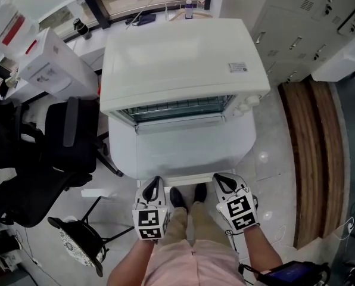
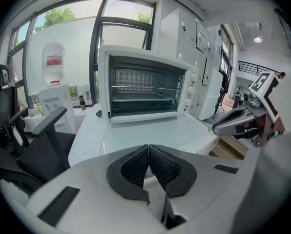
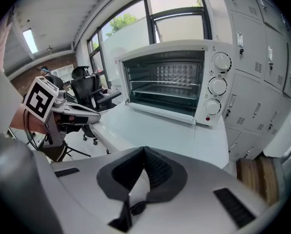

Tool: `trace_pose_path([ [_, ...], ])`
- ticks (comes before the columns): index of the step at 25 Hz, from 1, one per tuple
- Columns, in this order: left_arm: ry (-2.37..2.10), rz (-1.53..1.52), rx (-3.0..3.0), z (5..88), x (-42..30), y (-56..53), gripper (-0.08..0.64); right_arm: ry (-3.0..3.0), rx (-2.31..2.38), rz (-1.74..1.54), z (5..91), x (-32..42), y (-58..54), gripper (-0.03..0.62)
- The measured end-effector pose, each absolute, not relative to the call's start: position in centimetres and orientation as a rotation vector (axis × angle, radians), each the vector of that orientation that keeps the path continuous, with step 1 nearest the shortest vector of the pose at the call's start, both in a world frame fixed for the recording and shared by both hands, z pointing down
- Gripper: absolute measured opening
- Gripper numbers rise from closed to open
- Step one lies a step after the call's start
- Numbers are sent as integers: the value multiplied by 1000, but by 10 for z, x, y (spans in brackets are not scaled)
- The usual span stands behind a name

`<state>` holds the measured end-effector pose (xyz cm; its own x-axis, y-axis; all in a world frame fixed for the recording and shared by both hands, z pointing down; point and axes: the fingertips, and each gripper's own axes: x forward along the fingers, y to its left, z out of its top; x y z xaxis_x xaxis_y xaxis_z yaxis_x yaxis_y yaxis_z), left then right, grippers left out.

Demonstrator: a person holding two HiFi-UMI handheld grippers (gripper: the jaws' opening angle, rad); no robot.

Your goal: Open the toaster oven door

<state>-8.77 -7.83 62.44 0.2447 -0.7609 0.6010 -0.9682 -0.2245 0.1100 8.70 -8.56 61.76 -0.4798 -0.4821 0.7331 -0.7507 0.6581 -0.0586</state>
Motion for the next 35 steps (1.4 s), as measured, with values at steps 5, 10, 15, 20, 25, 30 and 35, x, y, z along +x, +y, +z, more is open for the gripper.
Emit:
trace_pose_path([
  [5, -1545, 613, 2046, 642, -87, -75, 14, -2147, 944, 518, 635, 89, -83, 2],
  [10, -1528, 631, 2043, 654, -86, -74, 14, -2129, 939, 544, 649, 92, -80, 2],
  [15, -1504, 643, 2044, 665, -86, -73, 14, -2121, 935, 562, 660, 93, -79, 2],
  [20, -1483, 664, 2058, 674, -85, -74, 14, -2116, 923, 565, 672, 93, -78, 2],
  [25, -1459, 687, 2058, 685, -83, -73, 14, -2114, 921, 580, 681, 95, -78, 2],
  [30, -1442, 708, 2065, 695, -83, -73, 14, -2102, 909, 582, 692, 95, -78, 2],
  [35, -1449, 714, 2085, 696, -83, -73, 14, -2127, 914, 601, 694, 95, -78, 2],
])
